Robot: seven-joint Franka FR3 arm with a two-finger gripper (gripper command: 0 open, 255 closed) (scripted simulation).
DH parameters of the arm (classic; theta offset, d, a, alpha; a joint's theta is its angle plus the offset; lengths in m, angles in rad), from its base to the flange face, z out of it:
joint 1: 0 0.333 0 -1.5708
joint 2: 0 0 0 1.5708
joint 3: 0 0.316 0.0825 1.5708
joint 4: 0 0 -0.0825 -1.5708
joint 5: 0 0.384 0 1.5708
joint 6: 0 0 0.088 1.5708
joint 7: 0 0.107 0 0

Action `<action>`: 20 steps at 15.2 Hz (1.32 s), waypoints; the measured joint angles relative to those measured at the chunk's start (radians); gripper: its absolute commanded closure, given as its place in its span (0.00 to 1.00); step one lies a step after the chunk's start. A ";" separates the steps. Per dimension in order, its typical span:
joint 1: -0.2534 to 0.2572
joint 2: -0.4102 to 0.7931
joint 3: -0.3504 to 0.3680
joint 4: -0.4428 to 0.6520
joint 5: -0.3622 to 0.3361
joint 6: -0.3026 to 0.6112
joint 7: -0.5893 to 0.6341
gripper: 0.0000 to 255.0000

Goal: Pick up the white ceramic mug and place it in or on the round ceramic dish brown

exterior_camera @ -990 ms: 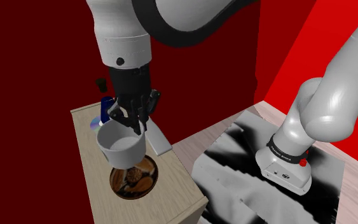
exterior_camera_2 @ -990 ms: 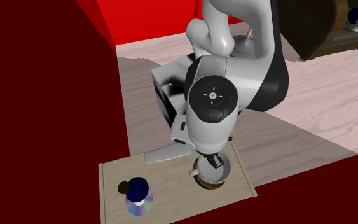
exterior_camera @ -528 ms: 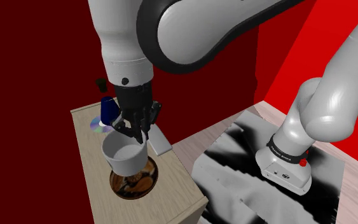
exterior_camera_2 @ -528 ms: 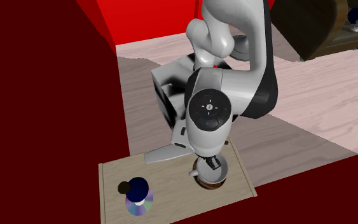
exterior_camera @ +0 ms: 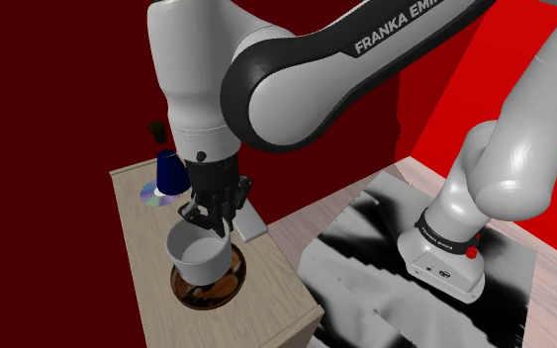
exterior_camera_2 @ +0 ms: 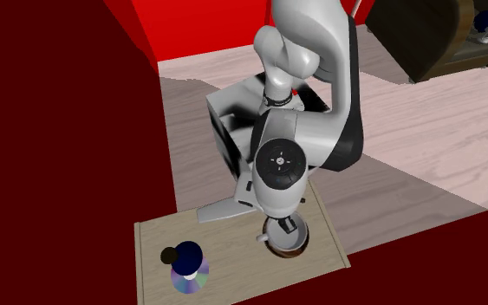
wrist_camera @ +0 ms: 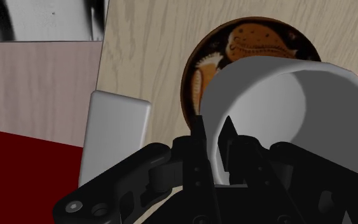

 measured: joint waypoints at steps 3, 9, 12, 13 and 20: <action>0.001 0.013 0.000 -0.010 -0.007 0.021 0.003 1.00; 0.002 0.014 0.001 -0.012 -0.007 0.024 0.004 0.00; 0.002 0.014 0.001 -0.012 -0.007 0.024 0.004 0.00; 0.002 0.014 0.001 -0.012 -0.007 0.024 0.004 0.00; -0.009 -0.034 -0.008 0.066 0.015 -0.095 -0.014 0.00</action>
